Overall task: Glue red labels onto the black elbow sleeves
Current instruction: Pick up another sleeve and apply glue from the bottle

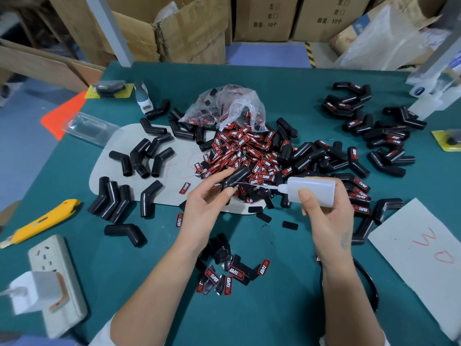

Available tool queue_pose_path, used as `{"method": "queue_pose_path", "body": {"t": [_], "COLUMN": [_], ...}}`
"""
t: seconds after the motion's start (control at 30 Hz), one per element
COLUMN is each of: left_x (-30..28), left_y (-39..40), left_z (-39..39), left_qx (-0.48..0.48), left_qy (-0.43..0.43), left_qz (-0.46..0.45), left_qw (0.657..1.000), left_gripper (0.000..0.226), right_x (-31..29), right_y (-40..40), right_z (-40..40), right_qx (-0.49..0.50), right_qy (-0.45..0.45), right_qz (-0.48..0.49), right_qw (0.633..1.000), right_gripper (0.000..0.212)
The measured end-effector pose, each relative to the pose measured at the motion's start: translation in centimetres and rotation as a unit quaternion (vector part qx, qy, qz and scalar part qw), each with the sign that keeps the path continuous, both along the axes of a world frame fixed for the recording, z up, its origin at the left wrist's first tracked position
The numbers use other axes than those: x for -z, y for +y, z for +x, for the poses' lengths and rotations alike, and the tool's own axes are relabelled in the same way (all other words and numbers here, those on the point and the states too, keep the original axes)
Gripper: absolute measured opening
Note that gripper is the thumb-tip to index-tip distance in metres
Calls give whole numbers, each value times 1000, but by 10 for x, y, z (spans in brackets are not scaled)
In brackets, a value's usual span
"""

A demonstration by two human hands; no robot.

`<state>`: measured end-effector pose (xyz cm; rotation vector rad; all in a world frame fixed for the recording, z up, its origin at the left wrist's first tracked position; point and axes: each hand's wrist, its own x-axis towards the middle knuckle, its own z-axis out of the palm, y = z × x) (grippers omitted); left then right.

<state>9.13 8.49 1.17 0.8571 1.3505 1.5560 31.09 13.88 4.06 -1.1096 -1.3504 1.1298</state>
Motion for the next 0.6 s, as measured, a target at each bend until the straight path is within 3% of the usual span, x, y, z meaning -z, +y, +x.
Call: {"method": "queue_pose_path", "body": {"t": [0.6], "left_x": [9], "left_y": [0], "left_z": [-5], "left_qx": [-2], "left_qy": [21], "left_qz": [-28], "left_qw": [999], "left_gripper": [40], "right_x": [-1], "right_y": [-1], "right_z": [1], "right_qx": [4], "right_qy": [9], "right_qz": [3], "right_qw": [1000], "right_gripper": [18]}}
